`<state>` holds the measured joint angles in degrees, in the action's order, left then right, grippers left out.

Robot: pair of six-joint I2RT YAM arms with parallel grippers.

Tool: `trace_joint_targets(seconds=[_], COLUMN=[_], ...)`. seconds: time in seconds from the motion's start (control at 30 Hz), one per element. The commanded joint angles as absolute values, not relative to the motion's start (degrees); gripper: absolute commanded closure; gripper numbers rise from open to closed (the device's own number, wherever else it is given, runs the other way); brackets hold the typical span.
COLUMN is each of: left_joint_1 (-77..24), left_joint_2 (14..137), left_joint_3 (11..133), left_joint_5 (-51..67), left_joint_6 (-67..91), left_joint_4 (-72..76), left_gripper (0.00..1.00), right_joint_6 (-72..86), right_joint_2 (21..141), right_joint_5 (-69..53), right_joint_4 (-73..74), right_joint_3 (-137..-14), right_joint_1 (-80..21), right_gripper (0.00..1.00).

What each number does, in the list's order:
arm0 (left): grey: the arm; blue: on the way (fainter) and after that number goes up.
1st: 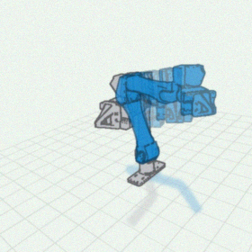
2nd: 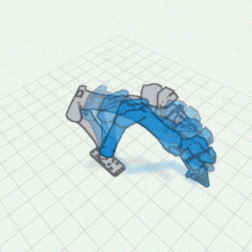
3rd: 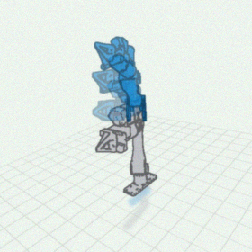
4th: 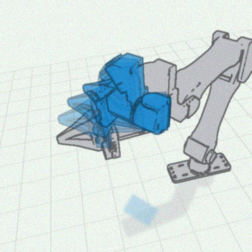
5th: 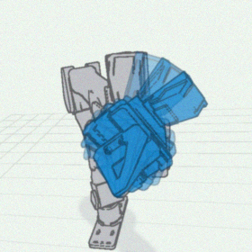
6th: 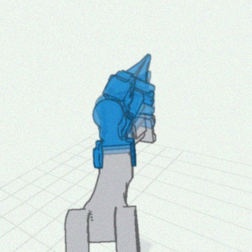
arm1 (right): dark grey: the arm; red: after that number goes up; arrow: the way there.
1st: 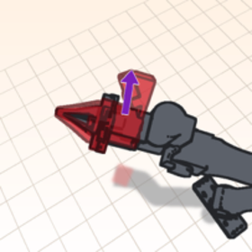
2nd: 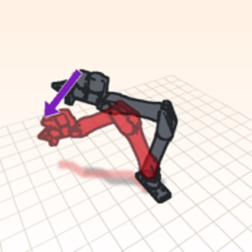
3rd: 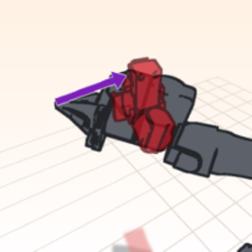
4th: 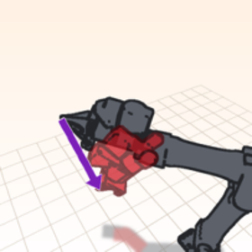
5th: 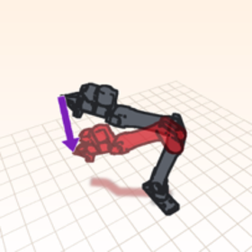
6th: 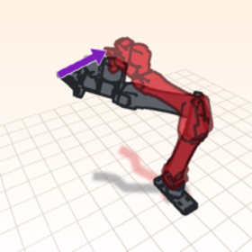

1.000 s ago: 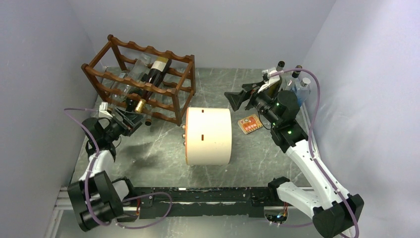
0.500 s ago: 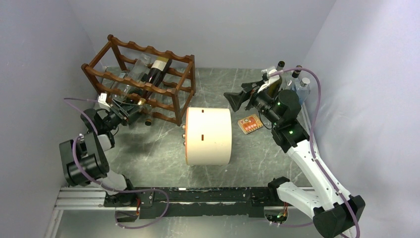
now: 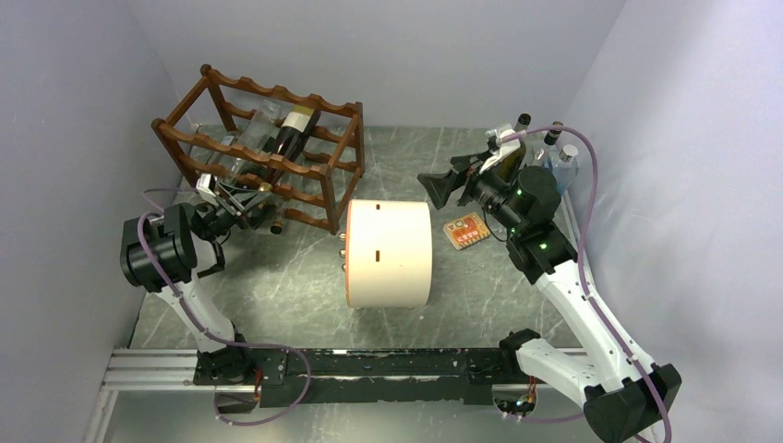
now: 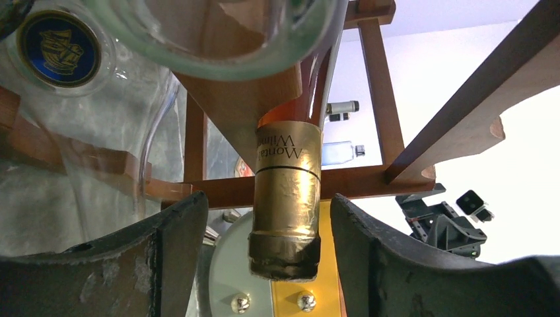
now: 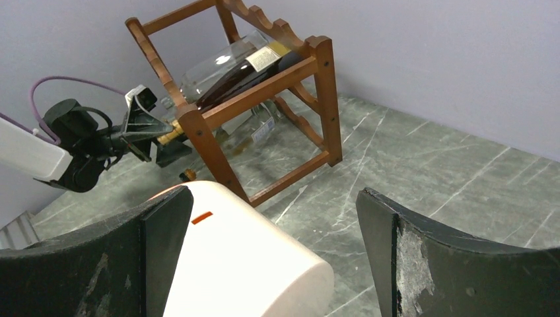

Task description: Take the wine bottle off the wine rack

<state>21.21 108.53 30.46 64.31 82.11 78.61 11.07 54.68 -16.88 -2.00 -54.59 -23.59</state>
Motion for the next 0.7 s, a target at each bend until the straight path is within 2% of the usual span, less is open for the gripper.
trace_joint_targets(seconds=[0.0, 0.2, 0.33, 0.47, 0.6, 0.67], left_joint_1=[20.52, 19.78, 19.28, 19.40, 20.11, 20.91], left_joint_2=[110.37, 109.29, 108.72, 108.03, 107.59, 107.41], left_joint_3=[31.65, 33.75, 34.31, 33.48, 32.06, 31.03], left_joint_5=[63.90, 63.72, 64.07, 63.98, 63.96, 63.90], left_joint_6=[88.03, 83.86, 83.17, 83.47, 86.05, 88.77], left_joint_4=[98.43, 91.59, 90.49, 91.74, 95.97, 99.79], left_gripper=[0.28, 0.29, 0.37, 0.52, 0.77, 0.84], right_joint_6=[10.20, 10.87, 11.00, 10.90, 10.64, 10.55], right_joint_2=[54.62, 55.02, 55.10, 55.18, 54.51, 54.10], right_joint_5=[-16.01, -16.16, -15.99, -15.94, -15.80, -15.65], right_joint_4=[-1.23, -1.39, -1.37, -0.21, 0.51, 0.55], right_joint_3=[-57.10, -57.08, -56.95, -57.12, -58.75, -58.88], right_joint_1=[-23.99, -24.02, -23.99, -23.99, -23.99, -24.02], right_gripper=[0.00, 0.00, 0.00, 0.00, 0.00, 0.00])
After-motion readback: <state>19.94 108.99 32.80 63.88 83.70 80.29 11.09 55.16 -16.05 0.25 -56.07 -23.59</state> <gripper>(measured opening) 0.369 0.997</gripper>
